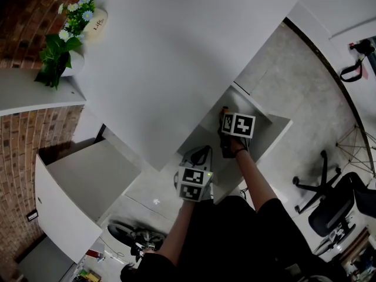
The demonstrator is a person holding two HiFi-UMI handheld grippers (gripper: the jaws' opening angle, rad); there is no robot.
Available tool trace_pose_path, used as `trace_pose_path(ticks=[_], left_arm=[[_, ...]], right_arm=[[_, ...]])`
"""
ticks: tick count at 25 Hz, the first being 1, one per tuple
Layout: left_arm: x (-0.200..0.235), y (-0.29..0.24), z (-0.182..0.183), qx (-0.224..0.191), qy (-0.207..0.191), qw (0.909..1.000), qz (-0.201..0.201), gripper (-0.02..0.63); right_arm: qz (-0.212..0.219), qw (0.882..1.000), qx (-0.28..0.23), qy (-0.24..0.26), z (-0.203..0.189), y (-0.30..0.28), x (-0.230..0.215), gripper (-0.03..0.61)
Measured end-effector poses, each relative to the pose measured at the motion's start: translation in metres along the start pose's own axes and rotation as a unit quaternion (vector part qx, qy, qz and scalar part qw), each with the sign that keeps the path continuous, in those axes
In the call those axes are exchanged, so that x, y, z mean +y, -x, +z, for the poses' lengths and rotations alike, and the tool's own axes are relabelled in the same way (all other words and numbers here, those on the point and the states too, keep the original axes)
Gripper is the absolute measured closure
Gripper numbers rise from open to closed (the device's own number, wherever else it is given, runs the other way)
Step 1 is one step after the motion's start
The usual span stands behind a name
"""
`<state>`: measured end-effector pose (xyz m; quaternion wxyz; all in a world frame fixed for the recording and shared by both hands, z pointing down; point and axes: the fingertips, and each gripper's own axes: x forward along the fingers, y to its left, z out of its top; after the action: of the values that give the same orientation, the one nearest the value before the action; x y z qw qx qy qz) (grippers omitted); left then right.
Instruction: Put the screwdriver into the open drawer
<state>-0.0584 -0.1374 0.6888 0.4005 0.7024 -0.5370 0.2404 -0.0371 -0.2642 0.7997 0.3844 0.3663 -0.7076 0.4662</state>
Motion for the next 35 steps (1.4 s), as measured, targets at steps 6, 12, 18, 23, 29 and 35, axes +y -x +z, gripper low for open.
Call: trace_pose_path(ticks=[6, 12, 18, 23, 29, 35], left_arm=[[0.001, 0.001, 0.0, -0.003, 0.002, 1.0, 0.003, 0.604], [-0.001, 0.005, 0.0, -0.007, 0.0, 1.0, 0.005, 0.606], [-0.005, 0.012, 0.002, -0.006, -0.009, 0.9999, 0.002, 0.604], [-0.005, 0.019, 0.011, -0.019, -0.018, 0.9997, 0.004, 0.604], [-0.011, 0.033, 0.024, -0.038, -0.027, 0.9989, 0.001, 0.605], [-0.017, 0.055, 0.043, -0.072, -0.034, 0.9968, 0.0, 0.604]], right_arm=[[-0.018, 1.0, -0.008, 0.013, 0.001, 0.001, 0.001, 0.468], [-0.009, 1.0, -0.015, 0.019, 0.002, 0.004, 0.008, 0.463], [-0.015, 0.999, -0.03, 0.001, 0.008, 0.012, 0.005, 0.433], [0.001, 0.998, -0.053, -0.015, 0.02, 0.033, 0.012, 0.434], [0.044, 0.996, -0.065, -0.031, 0.021, 0.058, 0.026, 0.481], [0.088, 0.993, -0.077, -0.02, 0.019, 0.095, 0.043, 0.549]])
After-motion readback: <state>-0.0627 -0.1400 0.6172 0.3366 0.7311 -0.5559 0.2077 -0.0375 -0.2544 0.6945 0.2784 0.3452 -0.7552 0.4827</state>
